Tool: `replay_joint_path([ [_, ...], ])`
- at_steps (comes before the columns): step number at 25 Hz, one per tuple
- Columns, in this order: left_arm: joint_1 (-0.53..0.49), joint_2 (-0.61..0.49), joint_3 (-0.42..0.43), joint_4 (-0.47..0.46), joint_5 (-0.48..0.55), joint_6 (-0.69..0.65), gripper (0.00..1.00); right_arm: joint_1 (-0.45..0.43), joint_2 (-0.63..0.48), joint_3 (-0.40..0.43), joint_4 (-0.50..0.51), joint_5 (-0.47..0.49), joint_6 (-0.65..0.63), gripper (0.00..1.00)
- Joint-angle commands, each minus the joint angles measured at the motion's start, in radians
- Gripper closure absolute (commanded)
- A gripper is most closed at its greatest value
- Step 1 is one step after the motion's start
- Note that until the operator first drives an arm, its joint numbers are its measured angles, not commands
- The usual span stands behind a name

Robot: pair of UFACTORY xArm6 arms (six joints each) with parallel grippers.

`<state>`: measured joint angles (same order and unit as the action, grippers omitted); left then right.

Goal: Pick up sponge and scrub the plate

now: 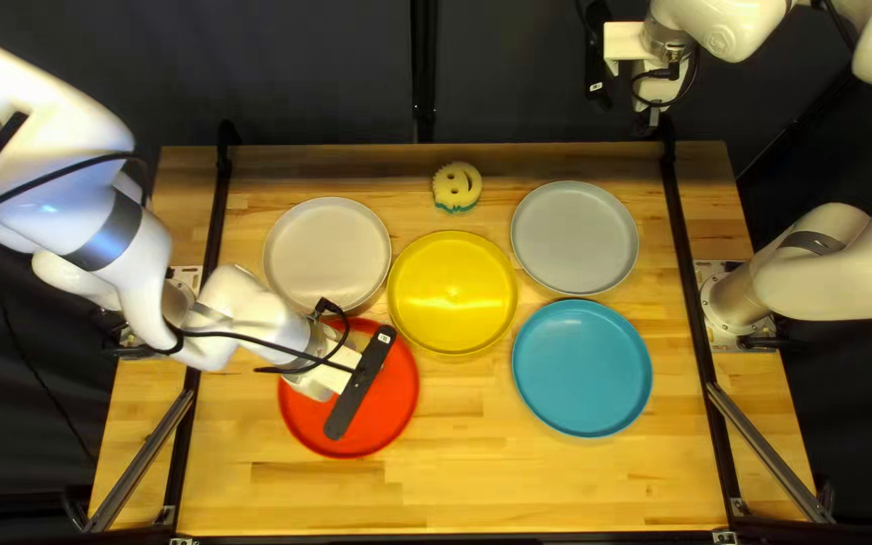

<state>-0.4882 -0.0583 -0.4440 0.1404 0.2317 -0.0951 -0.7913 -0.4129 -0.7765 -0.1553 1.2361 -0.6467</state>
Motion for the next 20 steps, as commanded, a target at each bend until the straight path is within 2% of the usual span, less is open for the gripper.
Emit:
replay_joint_path([
  [1,-0.056,0.019,-0.060,0.040,0.040,-0.072,1.00,0.000,0.000,0.000,0.000,0.000,0.000,0.00],
  [5,-0.080,0.030,-0.070,0.036,0.044,-0.079,1.00,0.000,0.000,0.000,0.000,0.000,0.000,0.00],
  [10,-0.083,0.000,-0.014,0.007,0.023,-0.067,1.00,0.000,0.000,0.000,0.000,0.000,0.000,0.00],
  [20,-0.063,-0.153,0.180,-0.096,-0.005,-0.013,1.00,0.000,0.000,0.000,0.000,0.000,0.000,0.00],
])
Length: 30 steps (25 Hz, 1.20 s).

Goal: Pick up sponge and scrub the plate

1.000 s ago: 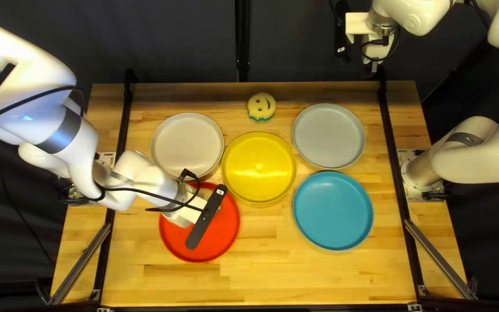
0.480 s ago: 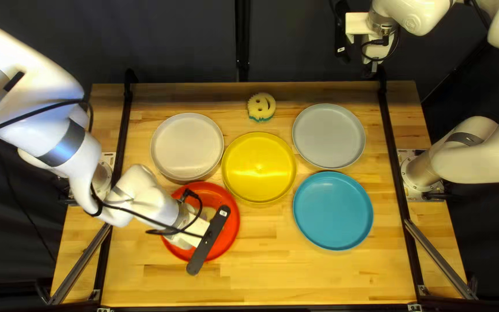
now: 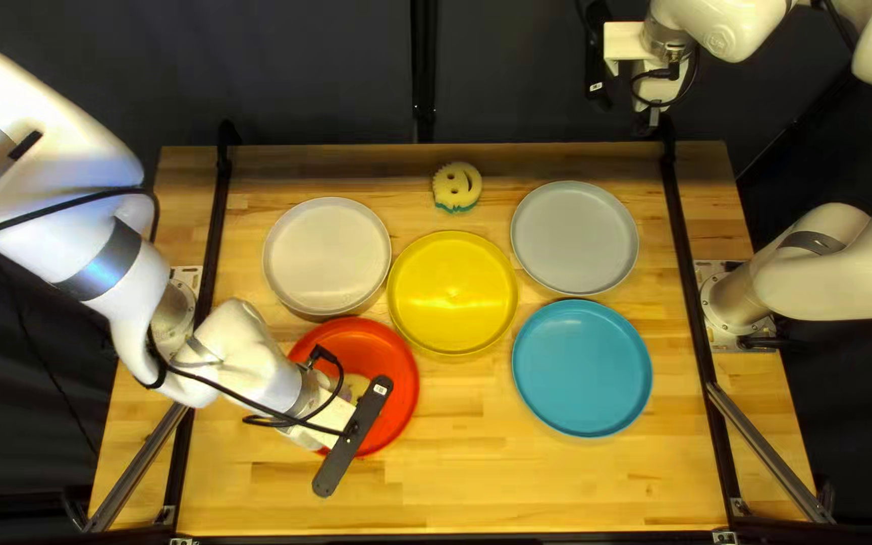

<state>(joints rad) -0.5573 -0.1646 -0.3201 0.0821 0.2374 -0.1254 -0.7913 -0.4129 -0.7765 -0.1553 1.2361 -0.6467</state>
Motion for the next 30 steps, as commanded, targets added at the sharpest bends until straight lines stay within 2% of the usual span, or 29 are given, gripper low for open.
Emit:
replay_joint_path([
  [1,0.002,-0.059,0.068,-0.040,-0.009,0.009,1.00,0.000,0.000,0.000,0.000,0.000,0.000,0.00],
  [7,-0.039,-0.031,0.035,0.006,-0.011,-0.084,1.00,0.000,0.000,0.000,0.000,0.000,0.000,0.00],
  [12,-0.059,0.110,-0.090,0.049,-0.039,-0.119,1.00,0.000,0.000,0.000,0.000,0.000,0.000,0.00],
  [16,-0.051,0.164,-0.133,0.065,-0.059,-0.105,1.00,0.000,0.000,0.000,0.000,0.000,0.000,0.00],
  [20,-0.045,0.129,-0.102,0.052,-0.054,-0.084,1.00,0.000,0.000,0.000,0.000,0.000,0.000,0.00],
  [30,0.029,-0.059,0.050,-0.074,0.006,0.071,1.00,0.000,0.000,0.000,0.000,0.000,0.000,0.00],
])
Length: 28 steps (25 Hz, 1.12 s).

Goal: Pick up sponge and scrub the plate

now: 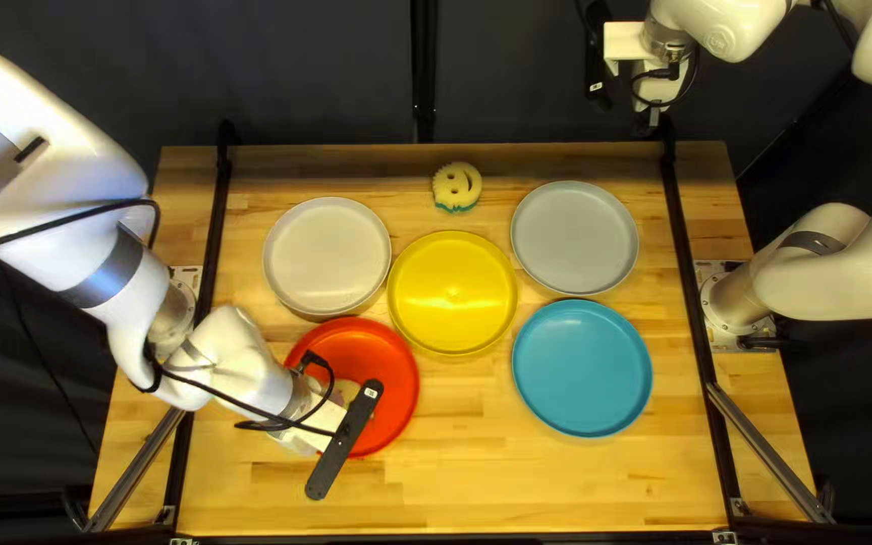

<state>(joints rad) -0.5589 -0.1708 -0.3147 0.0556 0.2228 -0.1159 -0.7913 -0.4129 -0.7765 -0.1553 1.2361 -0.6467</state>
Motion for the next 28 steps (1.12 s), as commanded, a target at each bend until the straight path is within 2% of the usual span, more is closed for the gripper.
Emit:
replay_joint_path([
  [1,0.044,-0.064,0.060,-0.074,0.018,0.097,1.00,0.000,0.000,0.000,0.000,0.000,0.000,0.00],
  [7,0.056,-0.072,0.088,-0.145,0.001,0.165,1.00,0.000,0.000,0.000,0.000,0.000,0.000,0.00],
  [12,0.027,0.023,-0.001,-0.097,-0.019,0.107,1.00,0.000,0.000,0.000,0.000,0.000,0.000,0.00],
  [19,-0.020,0.185,-0.181,0.014,-0.019,0.009,1.00,0.000,0.000,0.000,0.000,0.000,0.000,0.00],
  [23,-0.031,0.228,-0.232,0.054,-0.016,-0.015,1.00,0.000,0.000,0.000,0.000,0.000,0.000,0.00],
  [25,-0.024,0.214,-0.220,0.062,-0.014,-0.013,1.00,0.000,0.000,0.000,0.000,0.000,0.000,0.00],
  [28,0.013,0.149,-0.148,0.026,-0.013,0.043,1.00,0.000,0.000,0.000,0.000,0.000,0.000,0.00],
])
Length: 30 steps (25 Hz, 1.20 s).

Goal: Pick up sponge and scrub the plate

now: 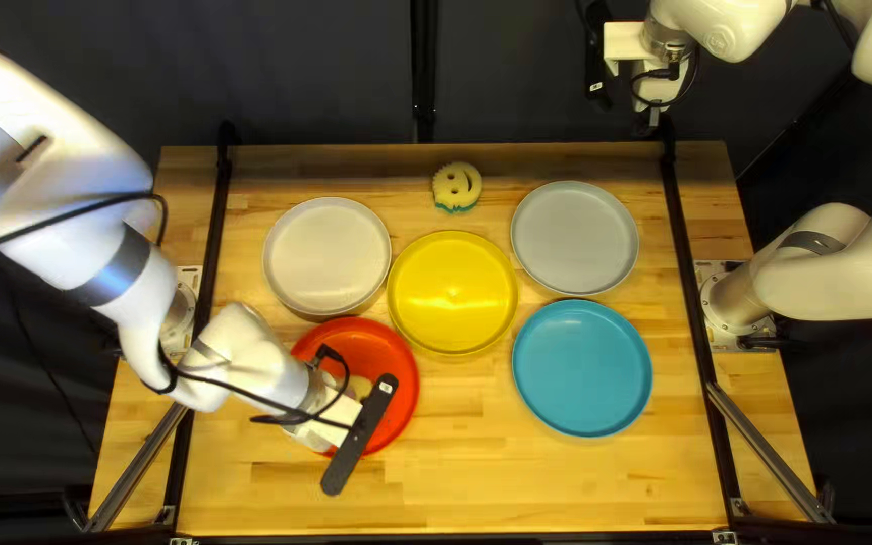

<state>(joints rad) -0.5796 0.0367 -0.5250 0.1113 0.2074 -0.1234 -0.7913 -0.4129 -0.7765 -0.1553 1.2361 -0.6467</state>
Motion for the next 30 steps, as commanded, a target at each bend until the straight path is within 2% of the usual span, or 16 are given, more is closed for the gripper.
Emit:
replay_joint_path([
  [1,0.041,-0.070,0.074,-0.041,0.004,0.064,1.00,0.000,0.000,0.000,0.000,0.000,0.000,0.00],
  [6,0.123,-0.141,0.165,-0.158,-0.004,0.232,1.00,0.000,0.000,0.000,0.000,0.000,0.000,0.00],
  [10,0.177,-0.140,0.176,-0.229,-0.014,0.342,1.00,0.000,0.000,0.000,0.000,0.000,0.000,0.00],
  [14,0.175,-0.127,0.141,-0.179,0.003,0.288,1.00,0.000,0.000,0.000,0.000,0.000,0.000,0.00],
  [20,0.119,0.000,-0.010,-0.069,0.005,0.174,1.00,0.000,0.000,0.000,0.000,0.000,0.000,0.00],
  [23,0.109,0.055,-0.060,-0.055,-0.004,0.177,1.00,0.000,0.000,0.000,0.000,0.000,0.000,0.00],
  [25,0.115,0.065,-0.059,-0.075,-0.014,0.211,1.00,0.000,0.000,0.000,0.000,0.000,0.000,0.00],
  [30,0.157,-0.002,0.030,-0.141,-0.029,0.300,1.00,0.000,0.000,0.000,0.000,0.000,0.000,0.00],
])
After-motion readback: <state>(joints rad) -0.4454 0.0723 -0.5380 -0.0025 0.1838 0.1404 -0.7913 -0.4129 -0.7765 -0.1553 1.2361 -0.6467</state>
